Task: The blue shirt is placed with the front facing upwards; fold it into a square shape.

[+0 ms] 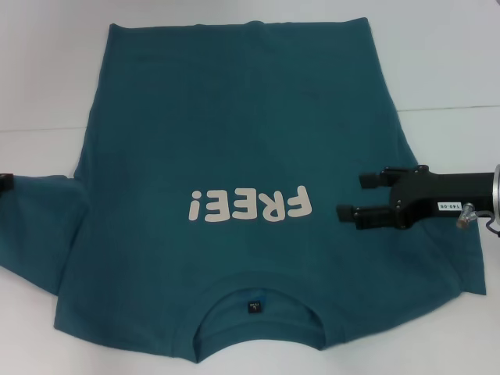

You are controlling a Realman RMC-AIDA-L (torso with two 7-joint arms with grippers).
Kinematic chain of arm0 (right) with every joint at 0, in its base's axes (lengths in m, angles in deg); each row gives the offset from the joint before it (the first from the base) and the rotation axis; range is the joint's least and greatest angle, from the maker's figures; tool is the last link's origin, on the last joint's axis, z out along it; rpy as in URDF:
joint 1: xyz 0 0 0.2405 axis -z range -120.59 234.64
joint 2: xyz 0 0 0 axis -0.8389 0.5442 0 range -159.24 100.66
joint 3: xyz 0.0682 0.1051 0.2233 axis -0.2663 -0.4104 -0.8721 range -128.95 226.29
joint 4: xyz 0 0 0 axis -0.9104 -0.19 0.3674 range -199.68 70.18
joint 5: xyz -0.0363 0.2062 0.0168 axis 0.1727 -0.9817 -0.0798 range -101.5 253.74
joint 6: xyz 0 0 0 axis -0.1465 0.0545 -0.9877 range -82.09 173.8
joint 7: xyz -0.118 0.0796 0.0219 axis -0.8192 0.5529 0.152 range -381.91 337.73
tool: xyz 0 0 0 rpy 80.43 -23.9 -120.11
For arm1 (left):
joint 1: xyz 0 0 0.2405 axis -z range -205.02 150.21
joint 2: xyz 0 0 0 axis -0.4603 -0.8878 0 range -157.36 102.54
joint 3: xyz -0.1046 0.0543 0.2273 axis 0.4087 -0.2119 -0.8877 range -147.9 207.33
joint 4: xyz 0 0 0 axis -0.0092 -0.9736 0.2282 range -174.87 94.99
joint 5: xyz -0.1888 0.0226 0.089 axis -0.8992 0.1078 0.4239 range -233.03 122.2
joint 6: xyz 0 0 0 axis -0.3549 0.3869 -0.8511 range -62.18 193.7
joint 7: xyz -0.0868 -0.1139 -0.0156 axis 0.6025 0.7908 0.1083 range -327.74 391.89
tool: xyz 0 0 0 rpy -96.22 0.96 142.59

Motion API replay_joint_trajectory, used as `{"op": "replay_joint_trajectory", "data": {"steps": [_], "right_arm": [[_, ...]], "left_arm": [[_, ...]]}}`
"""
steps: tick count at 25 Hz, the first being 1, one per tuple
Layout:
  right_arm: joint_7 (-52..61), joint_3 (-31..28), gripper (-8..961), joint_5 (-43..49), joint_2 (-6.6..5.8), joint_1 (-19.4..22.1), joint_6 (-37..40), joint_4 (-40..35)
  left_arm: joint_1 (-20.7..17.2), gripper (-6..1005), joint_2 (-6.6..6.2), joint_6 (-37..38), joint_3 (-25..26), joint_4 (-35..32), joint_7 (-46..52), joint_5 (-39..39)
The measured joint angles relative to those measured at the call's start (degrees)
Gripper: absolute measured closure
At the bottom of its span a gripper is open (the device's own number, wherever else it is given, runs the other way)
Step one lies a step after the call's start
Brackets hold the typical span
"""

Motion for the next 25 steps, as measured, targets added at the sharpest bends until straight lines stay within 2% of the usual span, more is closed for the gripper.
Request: {"op": "replay_joint_trajectory", "data": {"steps": [11,25], "right_arm": [[0.0,-0.11,38,0.0,0.12,0.11,0.15,-0.01],[0.0,-0.11,37,0.0,0.18,0.11,0.13,-0.01]], "left_arm": [[0.36,994,-0.06,1.75,-0.31,-2.21,0.66,1.32],[2.79,990,-0.34,3.52,-0.38,-3.62,1.24,5.25]]}}
